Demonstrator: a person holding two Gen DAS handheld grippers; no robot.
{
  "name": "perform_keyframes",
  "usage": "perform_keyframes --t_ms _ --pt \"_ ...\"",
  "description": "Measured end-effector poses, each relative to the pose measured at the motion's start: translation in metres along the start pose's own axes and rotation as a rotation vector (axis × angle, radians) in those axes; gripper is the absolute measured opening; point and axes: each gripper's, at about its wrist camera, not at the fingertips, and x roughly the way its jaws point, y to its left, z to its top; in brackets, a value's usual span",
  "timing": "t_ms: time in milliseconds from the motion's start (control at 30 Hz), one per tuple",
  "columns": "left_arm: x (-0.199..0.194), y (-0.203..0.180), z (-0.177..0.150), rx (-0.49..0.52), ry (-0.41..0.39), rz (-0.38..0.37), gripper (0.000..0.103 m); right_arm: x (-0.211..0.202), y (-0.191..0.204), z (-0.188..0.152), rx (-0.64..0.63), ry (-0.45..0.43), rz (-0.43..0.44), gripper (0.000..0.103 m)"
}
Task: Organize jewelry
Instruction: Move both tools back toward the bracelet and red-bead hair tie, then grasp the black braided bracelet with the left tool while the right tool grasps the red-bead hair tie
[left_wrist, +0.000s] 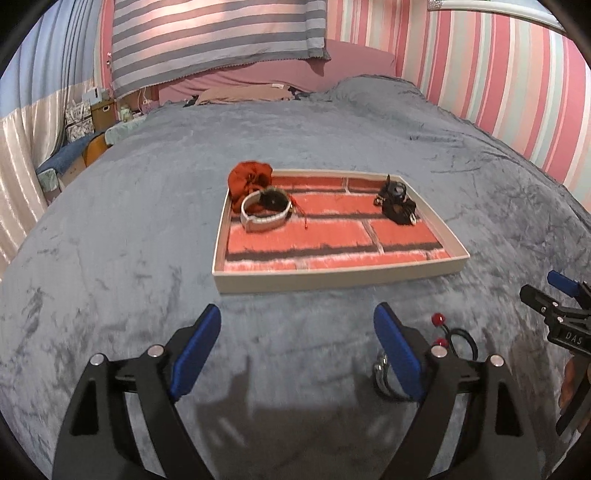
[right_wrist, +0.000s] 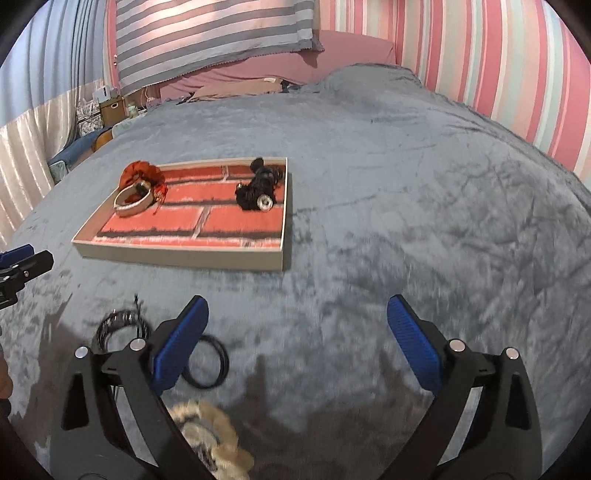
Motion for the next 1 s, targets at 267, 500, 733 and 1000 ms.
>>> perform_keyframes --t_ms 267,500,733,1000 --pt "0.003 -0.01 -0.014 -0.005 0.045 0.001 0.083 0.015 0.007 -0.016 0.011 0.078 0.03 0.078" --pt "0.02 -0.031 -0.03 0.002 0.107 -0.031 0.083 0.042 0.025 -0.03 -0.02 0.173 0.053 0.067" --pt "0.049 -0.047 -0.041 0.02 0.193 -0.038 0.082 0.061 0.031 -0.036 -0.039 0.234 0.055 0.06" --pt "0.068 -0.047 -0.045 0.047 0.22 -0.027 0.057 0.07 0.042 -0.033 -0.093 0.263 0.029 0.052"
